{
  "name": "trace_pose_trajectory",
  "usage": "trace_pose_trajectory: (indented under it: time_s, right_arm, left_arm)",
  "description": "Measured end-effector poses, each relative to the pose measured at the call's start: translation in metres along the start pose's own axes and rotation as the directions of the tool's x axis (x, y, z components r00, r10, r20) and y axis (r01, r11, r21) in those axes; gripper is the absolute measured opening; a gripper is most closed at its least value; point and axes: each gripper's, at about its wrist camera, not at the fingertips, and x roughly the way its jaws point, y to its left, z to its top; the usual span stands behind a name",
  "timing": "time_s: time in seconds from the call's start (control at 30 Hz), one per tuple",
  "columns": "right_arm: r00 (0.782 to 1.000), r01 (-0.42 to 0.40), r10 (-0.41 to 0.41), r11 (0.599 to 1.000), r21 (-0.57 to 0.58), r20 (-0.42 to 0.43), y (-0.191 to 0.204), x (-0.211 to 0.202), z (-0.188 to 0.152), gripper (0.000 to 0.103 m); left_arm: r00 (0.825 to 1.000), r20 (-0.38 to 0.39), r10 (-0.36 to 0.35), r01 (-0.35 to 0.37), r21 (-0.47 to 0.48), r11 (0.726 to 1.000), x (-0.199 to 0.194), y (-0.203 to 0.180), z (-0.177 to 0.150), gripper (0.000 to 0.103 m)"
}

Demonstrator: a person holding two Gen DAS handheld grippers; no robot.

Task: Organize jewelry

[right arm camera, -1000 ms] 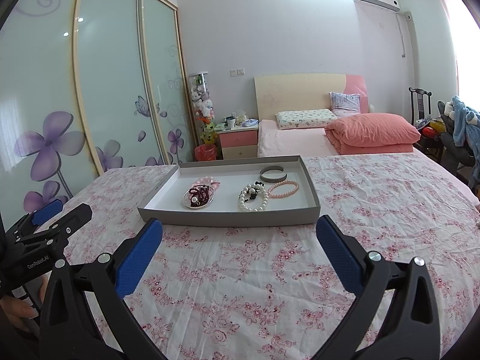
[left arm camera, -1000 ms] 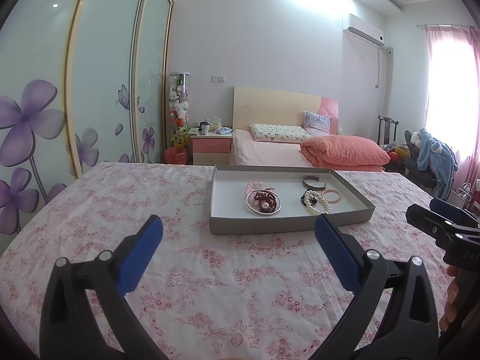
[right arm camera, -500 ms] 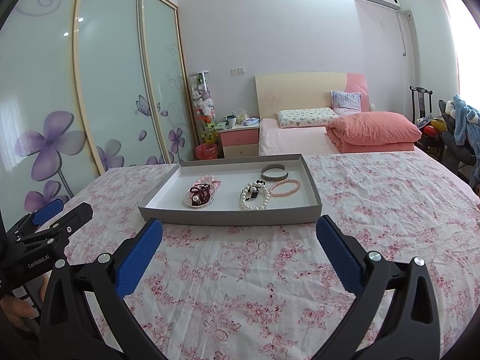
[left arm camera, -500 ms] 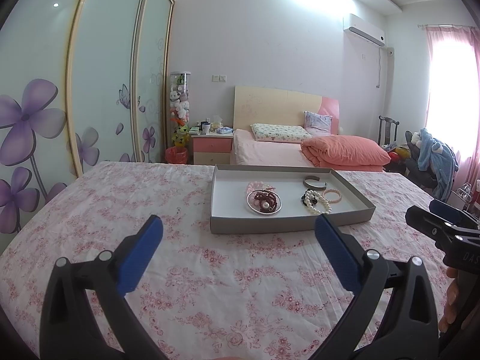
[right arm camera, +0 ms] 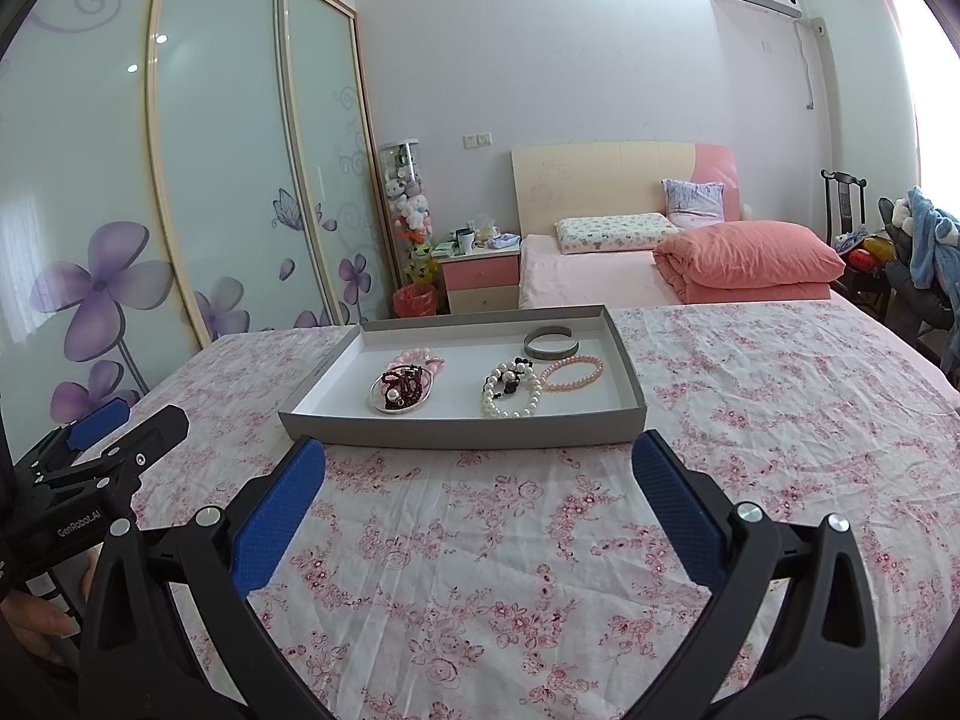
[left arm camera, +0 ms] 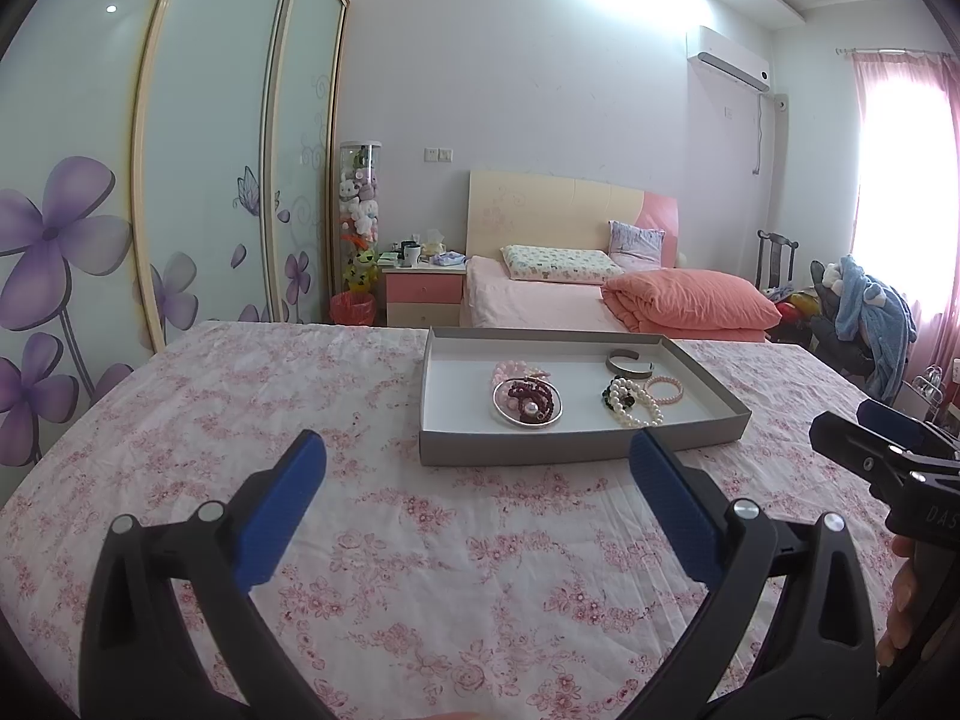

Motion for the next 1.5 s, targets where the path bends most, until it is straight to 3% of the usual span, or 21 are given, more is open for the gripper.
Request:
trace_pose_trajectory:
  time_s: [1.5]
  right_arm:
    - [1.0,-0.004,0.004,1.0,0.005,-0.002,0.0013,0.0001,-0.0014,0.101]
  left_arm:
    - [1.0,-0.012,0.002,-0.002,-0.003,1.0,0.0041,0.0001,-0.0072,0.099]
